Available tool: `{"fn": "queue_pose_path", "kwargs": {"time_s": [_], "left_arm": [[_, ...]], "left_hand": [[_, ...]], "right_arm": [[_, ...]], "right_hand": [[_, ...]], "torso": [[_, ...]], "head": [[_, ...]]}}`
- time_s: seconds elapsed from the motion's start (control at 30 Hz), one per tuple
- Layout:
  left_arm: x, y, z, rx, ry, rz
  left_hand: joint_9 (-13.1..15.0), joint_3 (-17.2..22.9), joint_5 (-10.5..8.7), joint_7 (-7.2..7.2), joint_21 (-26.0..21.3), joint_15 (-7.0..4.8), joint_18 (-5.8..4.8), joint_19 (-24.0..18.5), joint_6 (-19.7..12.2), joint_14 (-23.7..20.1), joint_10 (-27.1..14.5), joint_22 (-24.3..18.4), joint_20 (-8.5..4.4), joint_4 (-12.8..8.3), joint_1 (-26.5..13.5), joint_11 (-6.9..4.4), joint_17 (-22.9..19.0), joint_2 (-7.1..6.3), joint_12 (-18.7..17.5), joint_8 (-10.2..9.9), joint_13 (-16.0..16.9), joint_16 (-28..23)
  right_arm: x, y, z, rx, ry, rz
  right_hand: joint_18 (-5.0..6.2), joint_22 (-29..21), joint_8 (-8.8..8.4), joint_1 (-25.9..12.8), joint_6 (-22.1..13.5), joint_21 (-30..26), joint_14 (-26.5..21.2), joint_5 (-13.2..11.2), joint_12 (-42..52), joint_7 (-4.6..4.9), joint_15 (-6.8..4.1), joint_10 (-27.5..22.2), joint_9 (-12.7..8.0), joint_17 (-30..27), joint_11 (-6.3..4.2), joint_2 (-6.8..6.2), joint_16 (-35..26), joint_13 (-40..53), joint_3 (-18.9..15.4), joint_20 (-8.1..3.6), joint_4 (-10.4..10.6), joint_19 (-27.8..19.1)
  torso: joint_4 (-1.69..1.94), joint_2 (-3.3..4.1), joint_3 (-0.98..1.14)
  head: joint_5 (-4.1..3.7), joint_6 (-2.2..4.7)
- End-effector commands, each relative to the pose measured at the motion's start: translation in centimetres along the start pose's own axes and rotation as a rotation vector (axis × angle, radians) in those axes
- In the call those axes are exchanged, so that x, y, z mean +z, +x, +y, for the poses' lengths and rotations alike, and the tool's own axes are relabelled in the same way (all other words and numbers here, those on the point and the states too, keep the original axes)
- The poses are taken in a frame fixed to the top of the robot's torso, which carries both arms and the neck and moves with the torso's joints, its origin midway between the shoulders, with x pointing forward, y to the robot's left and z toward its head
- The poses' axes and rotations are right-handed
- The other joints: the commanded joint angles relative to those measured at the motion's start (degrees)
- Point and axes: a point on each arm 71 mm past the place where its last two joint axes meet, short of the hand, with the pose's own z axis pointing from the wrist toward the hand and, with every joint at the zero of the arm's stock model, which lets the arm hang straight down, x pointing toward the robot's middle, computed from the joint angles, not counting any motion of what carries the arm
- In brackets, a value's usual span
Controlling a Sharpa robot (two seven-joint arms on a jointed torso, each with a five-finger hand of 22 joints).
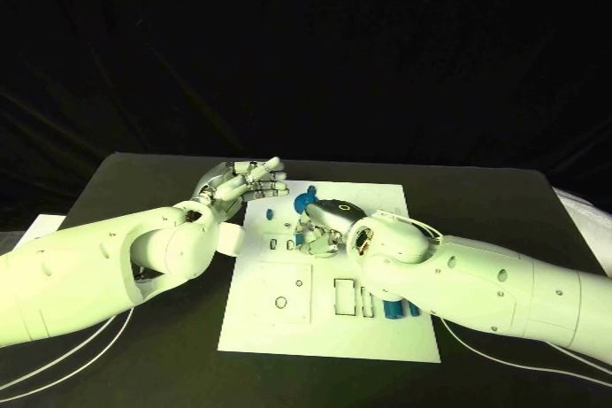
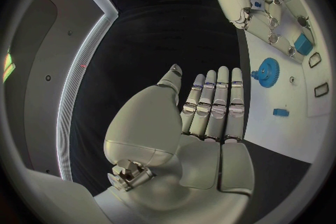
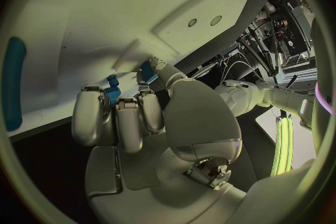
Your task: Assemble the parts on the task board
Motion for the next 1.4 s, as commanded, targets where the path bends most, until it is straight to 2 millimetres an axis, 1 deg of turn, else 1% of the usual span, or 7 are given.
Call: {"fn": "queue_pose_path", "kwargs": {"time_s": [0.03,0.17,0.3,0.6,0.83,0.97,1.4], "left_arm": [[0.0,0.2,0.0,-0.009,0.002,0.020],[0.0,0.2,0.0,-0.010,0.001,0.022],[0.0,0.2,0.0,-0.011,0.000,0.023],[0.0,0.2,0.0,-0.011,-0.001,0.024],[0.0,0.2,0.0,-0.012,-0.002,0.025],[0.0,0.2,0.0,-0.012,-0.003,0.027],[0.1,0.1,0.0,-0.013,-0.004,0.029]], "left_hand": [[0.0,0.2,0.25,0.56,-0.2,0.17,0.71,-0.5,-0.5,0.1,-0.4,-0.1,0.01,-0.5,0.0,0.03,-0.1,0.67,-0.1,-0.2,-0.1,-0.4],[0.0,0.3,0.25,0.56,-0.2,0.17,0.72,-0.5,-0.5,0.1,-0.4,-0.1,0.02,-0.5,0.1,0.03,-0.2,0.73,-0.1,-0.2,-0.1,-0.4],[0.0,0.3,0.26,0.56,-0.2,0.17,0.72,-0.5,-0.5,0.2,-0.4,-0.1,0.02,-0.6,0.2,0.03,-0.2,0.78,-0.1,-0.2,-0.1,-0.5],[0.0,0.7,0.26,0.53,-0.2,0.15,0.75,-0.5,-0.5,0.4,-0.4,-0.2,0.03,-0.9,0.5,0.00,-0.5,0.95,-0.1,-0.2,-0.2,-0.6],[0.0,0.8,0.26,0.52,-0.2,0.15,0.75,-0.5,-0.5,0.4,-0.4,-0.2,0.03,-1.0,0.6,0.00,-0.5,0.98,-0.1,-0.2,-0.2,-0.7],[0.0,0.9,0.26,0.52,-0.2,0.14,0.75,-0.4,-0.5,0.4,-0.4,-0.2,0.03,-1.0,0.6,-0.01,-0.6,1.00,-0.1,-0.2,-0.2,-0.7],[0.0,1.0,0.26,0.47,-0.2,0.11,0.77,-0.4,-0.5,0.6,-0.3,-0.2,0.02,-1.2,0.8,-0.05,-0.7,1.04,0.0,-0.1,-0.2,-0.7]], "right_arm": [[-0.1,0.5,-0.2,-0.028,0.006,0.034],[-0.2,0.6,-0.2,-0.030,0.008,0.038],[-0.2,0.6,-0.4,-0.029,0.010,0.035],[-0.2,0.5,-0.5,-0.025,0.008,0.028],[-0.2,0.3,-0.4,-0.015,0.004,-0.004],[-0.3,0.1,-0.3,0.000,-0.005,-0.040],[-0.8,-0.9,0.4,0.052,-0.069,-0.185]], "right_hand": [[-0.15,-0.1,-0.29,-0.3,-0.5,-0.2,4.3,-0.4,-0.4,-0.10,0.25,-0.3,0.0,7.0,-0.01,-0.51,-0.3,3.7,-0.3,0.04,0.0,-0.3],[-0.12,-0.3,-0.46,-0.4,-0.7,-0.3,4.3,-0.5,-0.6,-0.01,0.31,-0.5,0.0,7.0,0.07,-0.75,-0.4,3.5,-0.4,0.08,0.0,-0.4],[-0.07,-0.6,-0.71,-0.5,-1.0,-0.5,4.2,-0.6,-0.9,0.12,0.39,-0.7,0.0,6.8,0.18,-1.03,-0.5,3.3,-0.6,0.14,0.0,-0.5],[0.29,-2.5,-2.01,-1.5,-2.9,-1.7,4.0,-0.6,-4.1,0.79,0.91,-2.8,-0.1,5.8,0.80,-2.25,-1.2,0.7,-1.9,0.59,0.4,-1.5],[0.35,-2.9,-2.70,-1.8,-4.2,-2.0,4.0,-0.7,-4.4,1.03,1.09,-3.0,-0.1,5.7,1.01,-2.54,-1.3,0.4,-2.9,0.73,0.7,-1.6],[0.35,-2.9,-2.98,-2.0,-5.4,-2.0,4.0,-0.8,-4.5,1.24,1.26,-3.0,-0.1,5.8,1.22,-2.73,-1.3,0.3,-3.7,0.86,1.0,-1.6],[0.45,-3.5,-3.01,-1.9,-6.2,-2.4,3.9,-0.9,-5.0,1.39,1.37,-3.4,-0.1,5.5,1.35,-2.87,-1.5,-0.1,-4.3,0.98,1.2,-1.8]], "torso": [[0.01,-0.01,-0.01],[0.03,-0.02,-0.04],[0.05,0.02,-0.03],[0.06,0.01,-0.03],[0.03,0.01,-0.05],[0.04,0.04,0.00],[0.08,0.00,0.00]], "head": [[0.00,-0.11],[0.03,-0.16],[-0.26,-0.21],[-0.22,-0.16],[-0.63,-0.03],[-0.64,-0.04],[-0.59,-0.04]]}}
